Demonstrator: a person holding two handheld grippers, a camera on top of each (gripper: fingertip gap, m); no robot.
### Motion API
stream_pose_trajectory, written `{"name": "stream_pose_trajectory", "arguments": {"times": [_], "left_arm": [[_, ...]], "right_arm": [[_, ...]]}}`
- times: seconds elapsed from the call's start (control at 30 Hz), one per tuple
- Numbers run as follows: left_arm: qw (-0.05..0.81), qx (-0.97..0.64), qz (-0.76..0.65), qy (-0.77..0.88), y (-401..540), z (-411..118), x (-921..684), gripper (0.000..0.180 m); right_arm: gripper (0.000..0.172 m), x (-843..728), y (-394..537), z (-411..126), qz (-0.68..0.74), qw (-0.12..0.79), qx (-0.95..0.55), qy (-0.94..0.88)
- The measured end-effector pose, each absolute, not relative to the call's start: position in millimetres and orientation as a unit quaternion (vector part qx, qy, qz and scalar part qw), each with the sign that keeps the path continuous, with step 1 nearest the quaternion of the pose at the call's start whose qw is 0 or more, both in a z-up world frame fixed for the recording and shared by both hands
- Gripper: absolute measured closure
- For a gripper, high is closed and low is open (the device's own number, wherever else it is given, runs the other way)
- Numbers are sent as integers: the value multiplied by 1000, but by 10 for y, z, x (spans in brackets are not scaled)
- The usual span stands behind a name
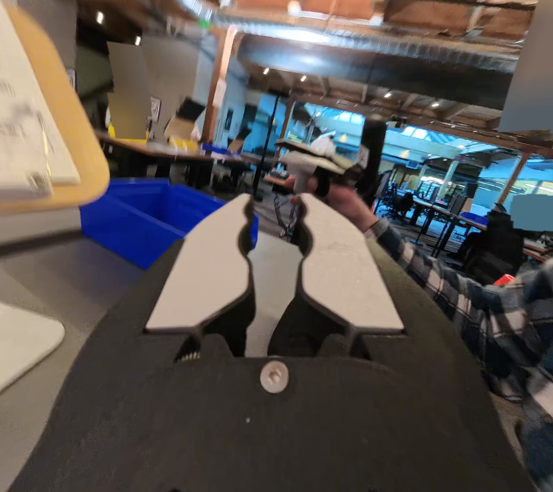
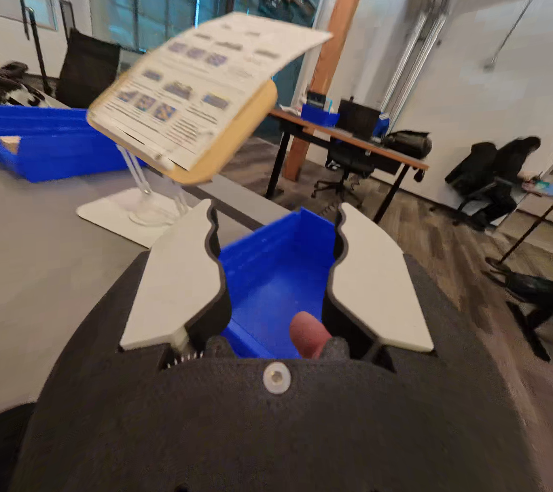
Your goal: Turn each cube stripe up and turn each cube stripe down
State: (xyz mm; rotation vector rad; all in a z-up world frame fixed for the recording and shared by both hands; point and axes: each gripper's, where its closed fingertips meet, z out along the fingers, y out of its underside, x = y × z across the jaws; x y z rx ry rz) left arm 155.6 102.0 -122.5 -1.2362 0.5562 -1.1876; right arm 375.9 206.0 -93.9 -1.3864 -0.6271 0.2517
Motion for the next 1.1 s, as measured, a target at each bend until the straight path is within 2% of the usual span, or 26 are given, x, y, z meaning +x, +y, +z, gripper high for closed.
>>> {"name": "stream_pose_trajectory", "arguments": {"times": [0.03, 0.1, 0.13, 0.2, 0.27, 0.37, 0.43, 0.47, 0.53, 0.57, 0.63, 0.7, 0.83, 0.87, 0.9, 0.97, 1.1], "left_arm": [[637, -516, -515, 250, 909, -1068, 1386, 165], [668, -514, -496, 209, 916, -849, 1004, 159], [677, -500, -496, 215, 868, -756, 845, 174], [696, -491, -479, 213, 852, -595, 492, 180], [712, -467, -466, 240, 761, -428, 173, 180], [732, -493, -403, 242, 840, -386, -373, 180], [735, -531, -367, 204, 1007, -482, -816, 151], [741, -541, -352, 185, 1063, -522, -1037, 140], [740, -587, -282, 168, 1197, -713, -1445, 131], [730, -620, -232, 169, 1275, -861, -1622, 132], [700, -672, -167, 173, 1393, -1130, -1905, 133], [670, -716, -123, 151, 1531, -1368, -2168, 112], [607, -775, -103, 143, 1714, -1760, -2354, 117], [589, -790, -94, 144, 1778, -1854, -2383, 117], [572, -801, -89, 151, 1850, -1935, -2383, 117], [522, -838, -68, 145, 2054, -2158, -2453, 109], [417, -895, -35, 152, 2426, -2595, -2571, 110]], "right_arm": [[101, 3590, 1954, -894, 117, 722, -619, -286], [141, 3245, 1807, -814, 159, 717, -616, -285], [149, 3052, 1743, -743, 194, 716, -605, -289], [172, 2641, 1661, -688, 273, 675, -610, -313], [171, 2297, 1618, -613, 320, 656, -595, -336], [171, 1822, 1609, -720, 291, 637, -595, -395], [170, 1568, 1599, -803, 308, 624, -595, -402], [160, 1470, 1615, -872, 306, 619, -599, -406], [139, 1329, 1694, -1053, 289, 605, -615, -413], [138, 1273, 1732, -1158, 282, 595, -623, -422], [138, 1213, 1840, -1396, 246, 581, -633, -449], [172, 1181, 1894, -1626, 235, 561, -630, -483], [171, 1220, 2096, -2021, 247, 536, -650, -479], [158, 1225, 2156, -2115, 253, 529, -660, -470], [154, 1219, 2200, -2211, 256, 521, -668, -466], [162, 1160, 2193, -2347, 265, 515, -660, -478], [161, 1045, 2176, -2551, 250, 498, -659, -505]]}}
